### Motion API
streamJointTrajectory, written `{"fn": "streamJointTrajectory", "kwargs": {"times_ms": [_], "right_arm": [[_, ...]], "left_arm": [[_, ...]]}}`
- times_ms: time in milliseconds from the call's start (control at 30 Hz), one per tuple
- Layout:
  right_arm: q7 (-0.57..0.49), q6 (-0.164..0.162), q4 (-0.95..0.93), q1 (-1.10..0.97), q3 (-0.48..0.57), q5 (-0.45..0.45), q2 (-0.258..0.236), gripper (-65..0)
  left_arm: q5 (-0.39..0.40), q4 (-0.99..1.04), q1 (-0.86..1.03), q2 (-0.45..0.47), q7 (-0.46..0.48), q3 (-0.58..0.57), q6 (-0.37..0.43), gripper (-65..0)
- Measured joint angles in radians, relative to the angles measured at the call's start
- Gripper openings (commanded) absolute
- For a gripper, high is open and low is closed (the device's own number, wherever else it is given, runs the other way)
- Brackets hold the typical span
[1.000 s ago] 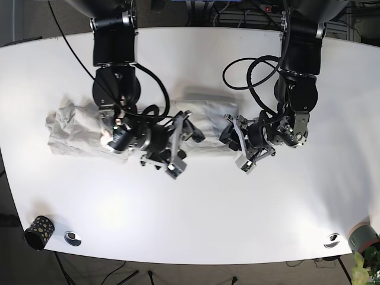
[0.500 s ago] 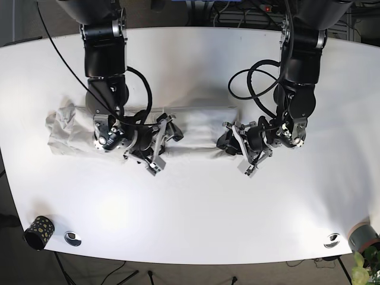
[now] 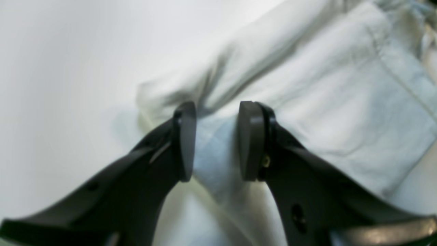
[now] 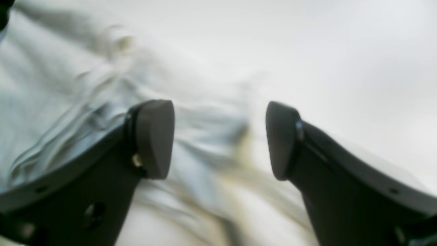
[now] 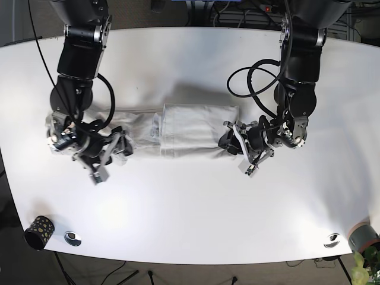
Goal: Fold the T-shirt properly
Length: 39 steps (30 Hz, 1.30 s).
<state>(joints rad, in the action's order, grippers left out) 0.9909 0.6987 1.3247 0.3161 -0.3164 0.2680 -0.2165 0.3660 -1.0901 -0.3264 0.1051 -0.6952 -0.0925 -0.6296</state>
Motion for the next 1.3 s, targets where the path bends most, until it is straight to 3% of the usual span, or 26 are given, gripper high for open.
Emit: {"fn": "streamJointTrajectory", "kwargs": {"times_ms": [200, 433, 667, 767, 933, 1033, 1300], "right_arm": [[0.107, -0.006, 0.003, 0.050, -0.288, -0.006, -0.022, -24.7], [0.198, -0.008, -0.039, 0.108, -0.493, -0.010, -0.098, -24.3], [0.196, -0.006, -0.253, 0.171, -0.648, -0.002, -0.180, -5.2], [0.199, -0.007, -0.344, 0.176, -0.716, -0.010, -0.216, -1.6], [0.172, -0.010, -0.397, 0.184, -0.750, -0.017, -0.243, -1.6], [0.162, -0.009, -0.397, 0.187, -0.750, -0.010, -0.243, -1.6], [0.165, -0.008, -0.397, 0.185, -0.751, -0.010, -0.240, -1.6]], "left_arm": [[-0.003, -0.093, -0.005, 0.005, -0.044, 0.073, 0.008, -45.3], [-0.007, -0.144, -0.003, 0.006, -0.063, 0.097, 0.008, -45.3], [-0.003, -0.153, 0.034, 0.004, -0.064, 0.097, 0.007, -45.3], [0.009, -0.185, 0.074, 0.003, -0.076, 0.097, 0.007, -45.3], [0.155, -0.278, 0.102, 0.000, -0.071, 0.085, 0.008, -45.3], [0.197, -0.290, 0.099, 0.003, -0.058, 0.036, 0.008, -45.3], [0.096, -0.195, 0.102, -0.043, -0.058, -0.070, 0.008, -45.3]]}}
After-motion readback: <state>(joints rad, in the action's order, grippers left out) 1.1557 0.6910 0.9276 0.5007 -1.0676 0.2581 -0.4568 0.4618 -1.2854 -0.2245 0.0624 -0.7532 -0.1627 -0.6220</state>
